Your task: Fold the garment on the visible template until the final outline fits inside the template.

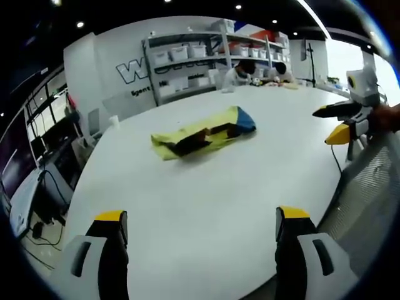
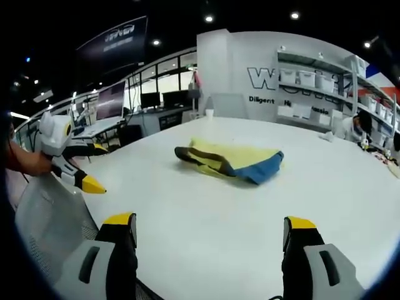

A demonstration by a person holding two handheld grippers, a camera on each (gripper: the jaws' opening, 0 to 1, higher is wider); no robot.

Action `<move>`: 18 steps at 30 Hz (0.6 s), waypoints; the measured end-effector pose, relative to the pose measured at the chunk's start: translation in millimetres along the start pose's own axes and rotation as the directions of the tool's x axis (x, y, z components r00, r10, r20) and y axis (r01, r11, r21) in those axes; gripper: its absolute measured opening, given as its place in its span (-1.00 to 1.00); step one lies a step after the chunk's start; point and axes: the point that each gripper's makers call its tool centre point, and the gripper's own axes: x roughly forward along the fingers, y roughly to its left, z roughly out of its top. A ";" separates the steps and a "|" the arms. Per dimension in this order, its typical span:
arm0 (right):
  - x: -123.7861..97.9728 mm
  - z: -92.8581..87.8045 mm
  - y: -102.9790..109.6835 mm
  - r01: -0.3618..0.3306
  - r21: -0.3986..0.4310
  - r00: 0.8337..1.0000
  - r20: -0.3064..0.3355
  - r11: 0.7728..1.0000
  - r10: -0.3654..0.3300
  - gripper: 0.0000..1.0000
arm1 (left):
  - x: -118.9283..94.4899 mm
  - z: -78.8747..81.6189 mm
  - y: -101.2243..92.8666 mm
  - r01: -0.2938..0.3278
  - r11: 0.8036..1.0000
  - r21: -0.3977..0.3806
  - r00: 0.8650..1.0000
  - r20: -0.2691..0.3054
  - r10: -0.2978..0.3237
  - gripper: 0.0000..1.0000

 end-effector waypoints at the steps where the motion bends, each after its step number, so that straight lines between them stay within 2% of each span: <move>1: -0.1 -0.2 0.4 -0.002 0.001 1.000 -0.001 1.000 0.002 0.93 | 0.1 -0.1 0.0 0.000 1.000 0.002 1.000 -0.001 0.000 0.97; 18: 3.0 -9.7 6.7 -0.028 -0.009 0.998 -0.051 1.000 0.028 0.91 | 1.2 -3.1 -0.9 0.008 1.000 0.006 1.000 -0.018 -0.008 0.98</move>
